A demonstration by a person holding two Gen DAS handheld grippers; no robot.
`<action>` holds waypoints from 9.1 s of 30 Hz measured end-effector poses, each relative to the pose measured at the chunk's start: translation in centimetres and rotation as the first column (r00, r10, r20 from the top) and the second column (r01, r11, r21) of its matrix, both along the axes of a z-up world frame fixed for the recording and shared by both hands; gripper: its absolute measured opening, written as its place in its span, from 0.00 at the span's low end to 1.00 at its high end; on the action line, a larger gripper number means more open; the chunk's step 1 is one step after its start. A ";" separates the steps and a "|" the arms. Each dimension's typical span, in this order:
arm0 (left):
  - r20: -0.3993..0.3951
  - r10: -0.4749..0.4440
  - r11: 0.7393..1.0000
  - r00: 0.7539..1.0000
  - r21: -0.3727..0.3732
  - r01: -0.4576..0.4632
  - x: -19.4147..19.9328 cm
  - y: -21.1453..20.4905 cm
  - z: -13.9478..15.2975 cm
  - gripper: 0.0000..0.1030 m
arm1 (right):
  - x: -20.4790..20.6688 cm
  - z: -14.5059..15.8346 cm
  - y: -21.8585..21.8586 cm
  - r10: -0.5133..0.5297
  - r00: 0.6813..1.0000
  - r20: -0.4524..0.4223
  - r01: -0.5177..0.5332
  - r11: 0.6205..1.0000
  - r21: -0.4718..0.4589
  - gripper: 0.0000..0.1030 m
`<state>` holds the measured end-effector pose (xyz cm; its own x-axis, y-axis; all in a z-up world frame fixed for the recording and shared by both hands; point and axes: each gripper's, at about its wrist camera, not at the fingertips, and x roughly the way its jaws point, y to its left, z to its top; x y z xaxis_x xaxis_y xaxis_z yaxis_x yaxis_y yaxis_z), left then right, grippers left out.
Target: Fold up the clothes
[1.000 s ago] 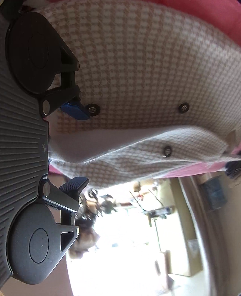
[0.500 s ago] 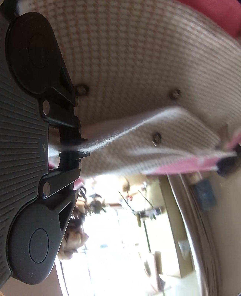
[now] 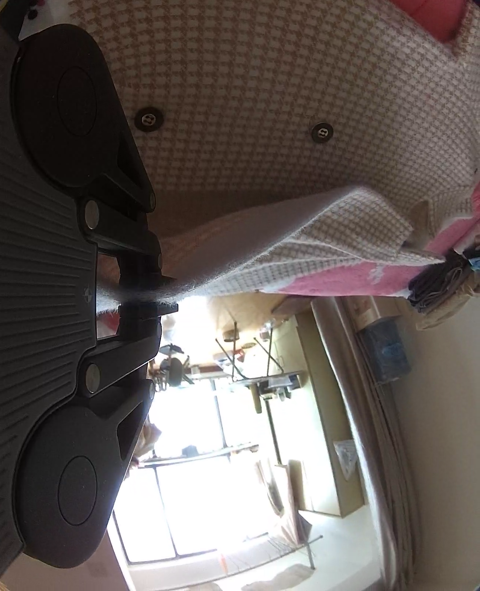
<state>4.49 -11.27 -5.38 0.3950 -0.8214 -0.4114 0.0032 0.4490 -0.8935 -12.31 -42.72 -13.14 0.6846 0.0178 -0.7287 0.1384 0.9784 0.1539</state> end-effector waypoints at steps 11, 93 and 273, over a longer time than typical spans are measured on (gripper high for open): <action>0.004 0.025 0.983 1.000 0.182 -0.025 -1.3 4.1 -2.8 0.02 | -1.6 1.6 -1.6 -0.149 0.977 0.156 0.160 0.985 -0.062 0.15; -0.090 -0.224 0.935 0.970 0.260 0.240 -1.4 3.2 -12.3 0.02 | 48.1 10.9 16.6 0.159 0.960 0.232 -0.149 0.987 -0.063 0.07; 0.120 -0.388 0.466 0.914 0.881 0.082 -8.3 -0.8 -7.9 0.38 | 1.3 0.6 3.8 0.339 0.930 -0.141 -0.341 0.940 0.005 0.11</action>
<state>-3.80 -12.06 -13.29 0.4567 -0.2089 -0.8647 0.3951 0.9185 -0.0132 -11.02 -38.94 -12.59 0.5328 0.2165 -0.8181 -0.1847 0.9732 0.1373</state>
